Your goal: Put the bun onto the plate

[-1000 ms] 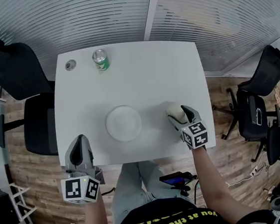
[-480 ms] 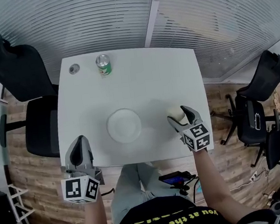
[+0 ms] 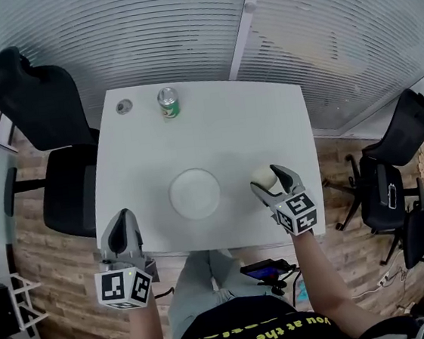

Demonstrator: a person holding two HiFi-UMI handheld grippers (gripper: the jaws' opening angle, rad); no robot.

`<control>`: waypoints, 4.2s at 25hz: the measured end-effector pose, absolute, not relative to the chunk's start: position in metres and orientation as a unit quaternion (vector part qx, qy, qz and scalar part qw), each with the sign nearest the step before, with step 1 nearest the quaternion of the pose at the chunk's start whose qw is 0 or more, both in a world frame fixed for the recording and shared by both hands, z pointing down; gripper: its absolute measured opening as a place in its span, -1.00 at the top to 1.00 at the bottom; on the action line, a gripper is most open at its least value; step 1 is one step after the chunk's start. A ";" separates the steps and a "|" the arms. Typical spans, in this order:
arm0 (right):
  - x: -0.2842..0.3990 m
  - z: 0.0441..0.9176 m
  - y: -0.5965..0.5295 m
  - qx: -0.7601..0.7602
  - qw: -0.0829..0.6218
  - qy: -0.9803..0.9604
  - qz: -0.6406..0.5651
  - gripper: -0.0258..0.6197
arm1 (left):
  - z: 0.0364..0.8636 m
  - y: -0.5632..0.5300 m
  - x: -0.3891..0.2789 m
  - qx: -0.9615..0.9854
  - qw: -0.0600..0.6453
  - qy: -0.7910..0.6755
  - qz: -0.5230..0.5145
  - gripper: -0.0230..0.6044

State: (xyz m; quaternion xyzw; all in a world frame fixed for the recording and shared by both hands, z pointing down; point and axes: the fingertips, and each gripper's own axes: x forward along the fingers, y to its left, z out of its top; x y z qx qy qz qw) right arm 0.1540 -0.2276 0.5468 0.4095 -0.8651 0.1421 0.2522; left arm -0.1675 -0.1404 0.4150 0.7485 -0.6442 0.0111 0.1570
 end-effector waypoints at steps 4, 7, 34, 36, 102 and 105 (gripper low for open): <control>0.140 0.543 -0.229 0.395 0.250 -0.874 0.137 -0.06 | 0.413 -0.135 -0.176 0.740 0.156 -0.654 0.007 0.93; 0.129 0.539 -0.231 0.384 0.247 -0.880 0.132 -0.06 | 0.412 -0.130 -0.183 0.734 0.155 -0.661 0.007 0.92; 0.001 0.526 -0.222 0.268 0.232 -0.929 0.105 -0.06 | 0.416 -0.077 -0.241 0.677 0.162 -0.718 -0.001 0.93; -0.005 0.527 -0.221 0.260 0.231 -0.932 0.103 -0.06 | 0.416 -0.074 -0.243 0.674 0.163 -0.721 -0.002 0.93; -0.042 0.641 -0.195 0.199 0.371 -0.901 0.102 -0.07 | 0.444 -0.048 -0.270 0.646 0.194 -0.739 0.004 0.92; -0.041 0.642 -0.195 0.200 0.378 -0.899 0.095 -0.07 | 0.443 -0.048 -0.270 0.646 0.192 -0.739 0.002 0.92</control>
